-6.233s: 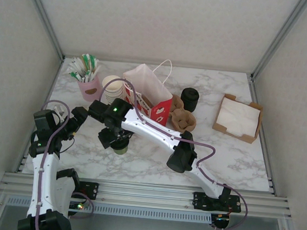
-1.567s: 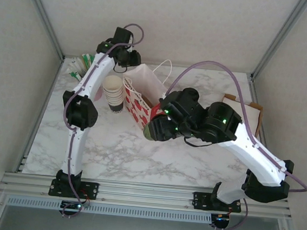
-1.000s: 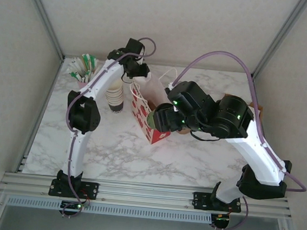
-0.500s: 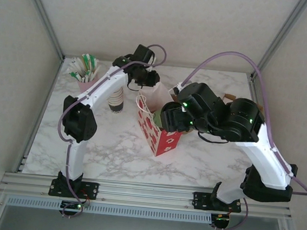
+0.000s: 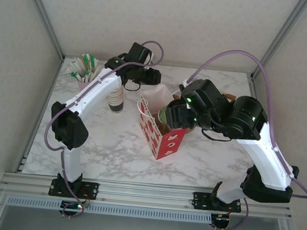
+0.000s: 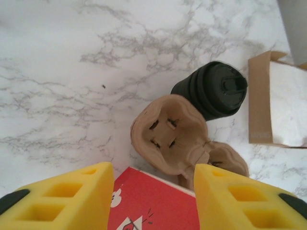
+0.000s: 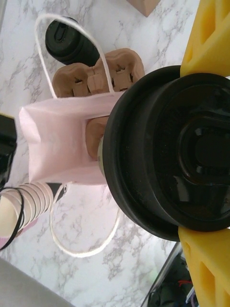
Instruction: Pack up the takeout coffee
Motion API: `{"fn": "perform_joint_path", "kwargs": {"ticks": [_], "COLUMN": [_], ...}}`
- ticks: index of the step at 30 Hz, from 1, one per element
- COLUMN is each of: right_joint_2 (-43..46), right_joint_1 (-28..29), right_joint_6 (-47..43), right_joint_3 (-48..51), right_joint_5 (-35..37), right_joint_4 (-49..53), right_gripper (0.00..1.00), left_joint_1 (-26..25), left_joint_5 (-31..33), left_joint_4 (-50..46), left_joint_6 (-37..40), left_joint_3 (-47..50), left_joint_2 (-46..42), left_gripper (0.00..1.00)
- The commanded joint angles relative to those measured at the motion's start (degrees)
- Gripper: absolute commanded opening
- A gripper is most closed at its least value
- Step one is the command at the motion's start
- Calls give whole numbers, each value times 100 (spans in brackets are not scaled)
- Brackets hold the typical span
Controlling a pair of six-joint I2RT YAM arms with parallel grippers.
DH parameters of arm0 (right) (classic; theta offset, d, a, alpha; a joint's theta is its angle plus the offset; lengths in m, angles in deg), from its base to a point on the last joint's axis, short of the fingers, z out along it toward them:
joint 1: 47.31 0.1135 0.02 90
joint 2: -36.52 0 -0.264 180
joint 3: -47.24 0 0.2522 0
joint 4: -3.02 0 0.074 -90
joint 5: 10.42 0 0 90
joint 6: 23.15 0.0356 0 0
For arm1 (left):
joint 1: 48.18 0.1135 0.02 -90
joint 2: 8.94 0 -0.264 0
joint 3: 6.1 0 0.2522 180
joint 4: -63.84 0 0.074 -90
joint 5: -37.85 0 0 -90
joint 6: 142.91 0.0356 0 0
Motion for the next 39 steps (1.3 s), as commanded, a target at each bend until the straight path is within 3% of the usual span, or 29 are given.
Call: {"fn": "perform_joint_path", "kwargs": {"ticks": [1, 7, 16, 26, 39], "right_joint_2": [-288, -848, -1770, -1963, -2074], "right_joint_1": [-167, -404, -579, -839, -935], "right_joint_6": [-97, -133, -119, -135, -149], "right_joint_3": [-176, -676, -1485, -1145, -567], "right_joint_5": [-124, -326, -514, -721, -877], "right_joint_4": [207, 619, 1485, 1485, 1493], "right_gripper": [74, 74, 75, 75, 74], "left_joint_1": [99, 249, 594, 672, 663], "left_joint_5": [160, 227, 510, 735, 411], "left_joint_4": [58, 354, 1887, 2724, 3293], "left_joint_6": [45, 51, -245, -389, -612], "left_joint_3": [-290, 68, 2301, 3970, 5375], "left_joint_2": [-336, -949, -2907, -4403, -5681], "left_gripper": [56, 73, 99, 100, 100]}}
